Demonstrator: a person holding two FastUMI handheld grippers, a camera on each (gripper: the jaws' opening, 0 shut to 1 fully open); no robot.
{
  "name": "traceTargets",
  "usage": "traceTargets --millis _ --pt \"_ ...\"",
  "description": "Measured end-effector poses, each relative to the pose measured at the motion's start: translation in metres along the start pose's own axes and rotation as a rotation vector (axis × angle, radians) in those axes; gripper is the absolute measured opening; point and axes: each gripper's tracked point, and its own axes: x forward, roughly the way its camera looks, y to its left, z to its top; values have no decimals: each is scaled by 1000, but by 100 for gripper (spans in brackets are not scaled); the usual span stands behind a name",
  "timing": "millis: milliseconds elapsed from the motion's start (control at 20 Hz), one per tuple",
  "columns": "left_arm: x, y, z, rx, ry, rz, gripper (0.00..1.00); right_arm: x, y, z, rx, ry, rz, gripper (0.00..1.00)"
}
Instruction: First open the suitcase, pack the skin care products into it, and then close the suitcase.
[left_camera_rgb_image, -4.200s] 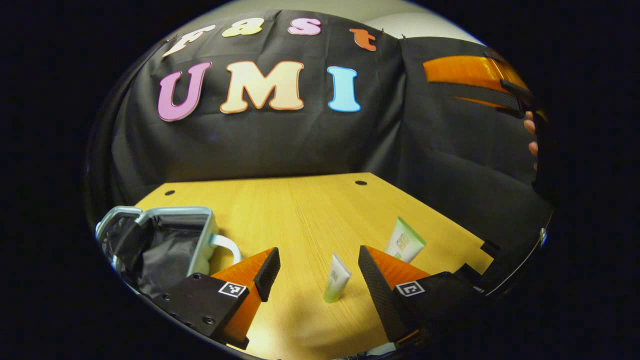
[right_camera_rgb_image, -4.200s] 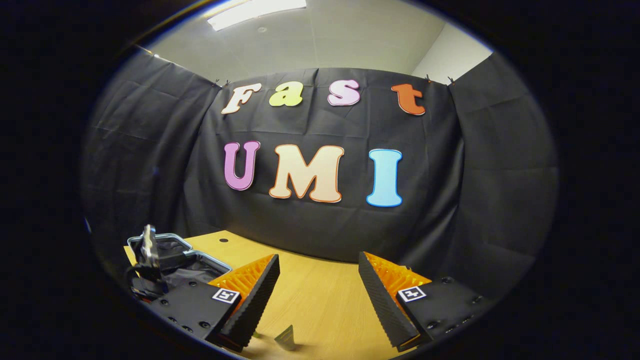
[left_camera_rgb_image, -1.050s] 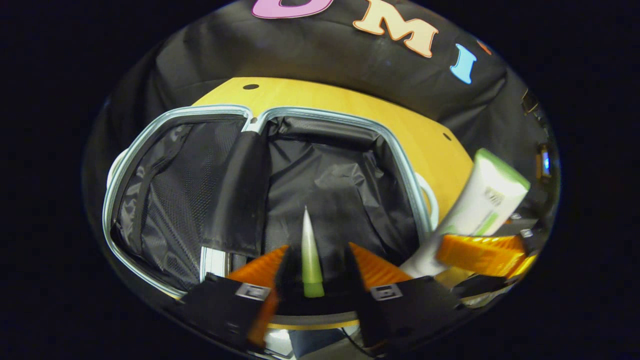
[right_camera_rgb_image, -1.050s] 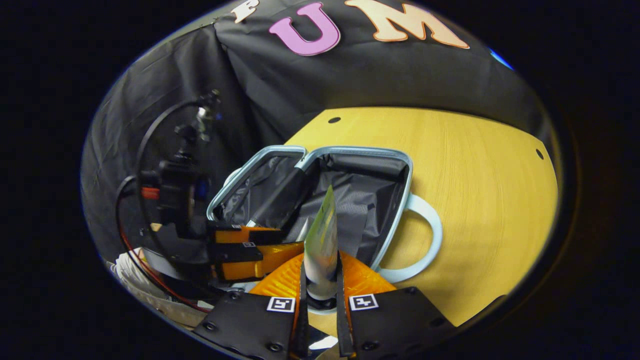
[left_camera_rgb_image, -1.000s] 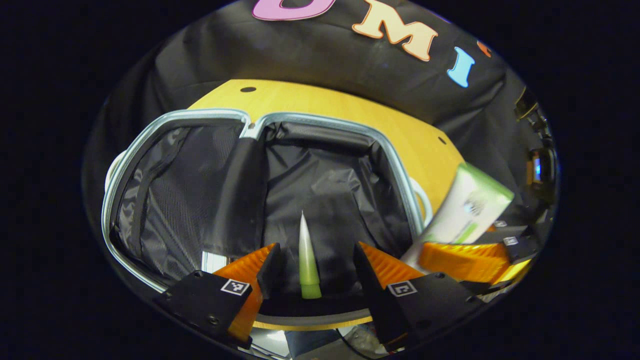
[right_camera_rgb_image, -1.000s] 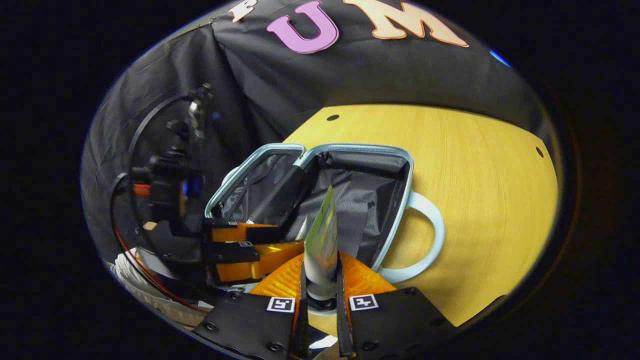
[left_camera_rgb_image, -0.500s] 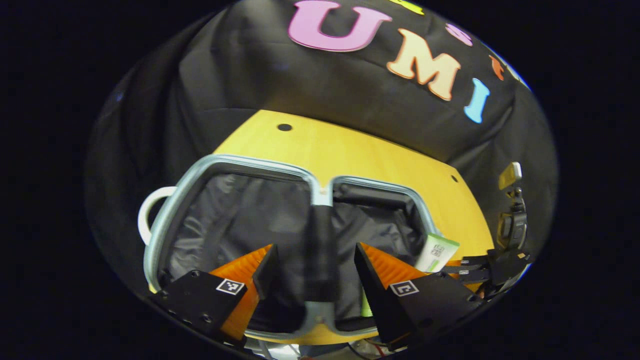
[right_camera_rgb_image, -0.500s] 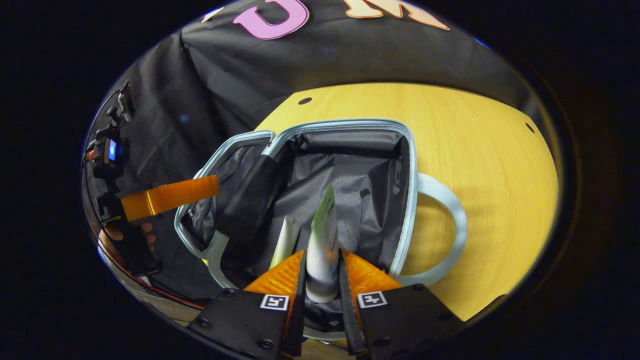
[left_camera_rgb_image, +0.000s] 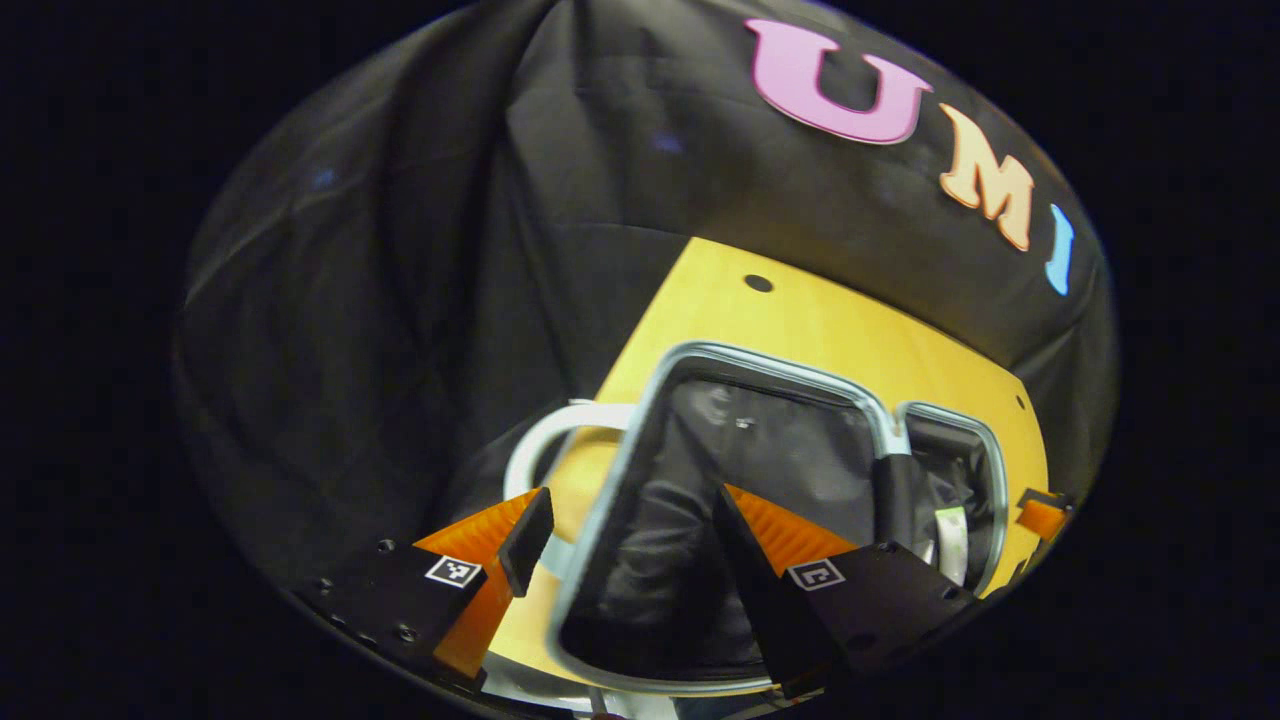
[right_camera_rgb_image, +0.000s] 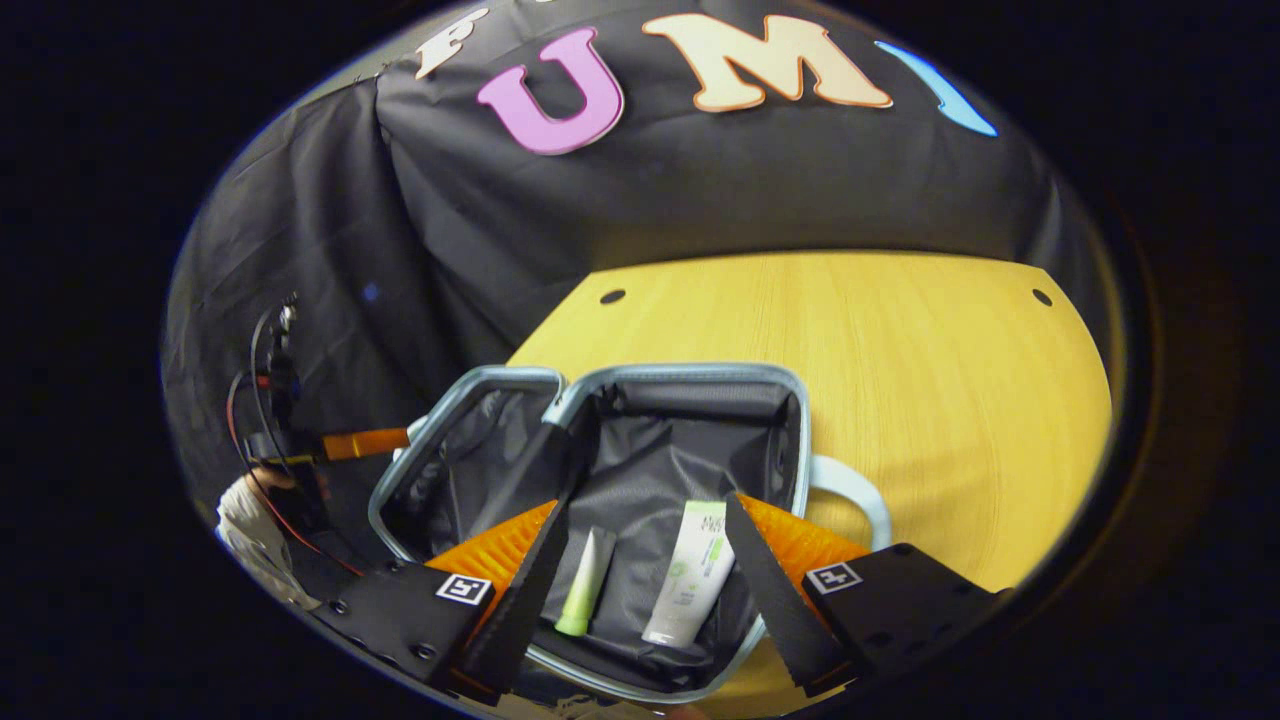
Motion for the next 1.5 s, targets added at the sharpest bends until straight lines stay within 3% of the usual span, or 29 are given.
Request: traceTargets --millis 150,400,550,700,800,900,1050,1400,1500 --pt "15 35 11 -49 -8 52 94 -10 -12 21 16 -67 -40 98" --pt "57 58 0 -88 74 57 95 -31 -46 30 36 -131 -143 98" --pt "71 71 -9 -85 139 51 87 -47 -69 34 62 -170 -209 98" --pt "83 64 -14 -92 174 36 43 -64 -87 39 90 -203 -251 98" --pt "88 57 -18 -69 187 45 21 -72 -98 43 79 -219 -283 98" --pt "74 49 -9 -11 162 44 9 -77 -106 49 63 -242 -300 98" --pt "50 47 16 74 94 92 2 -82 -117 54 51 -262 -297 98" --pt "-48 20 83 106 -96 50 0 -94 -136 64 22 -304 -248 98" --pt "-78 9 93 149 -163 79 0 -103 -143 70 -31 -329 -239 98"
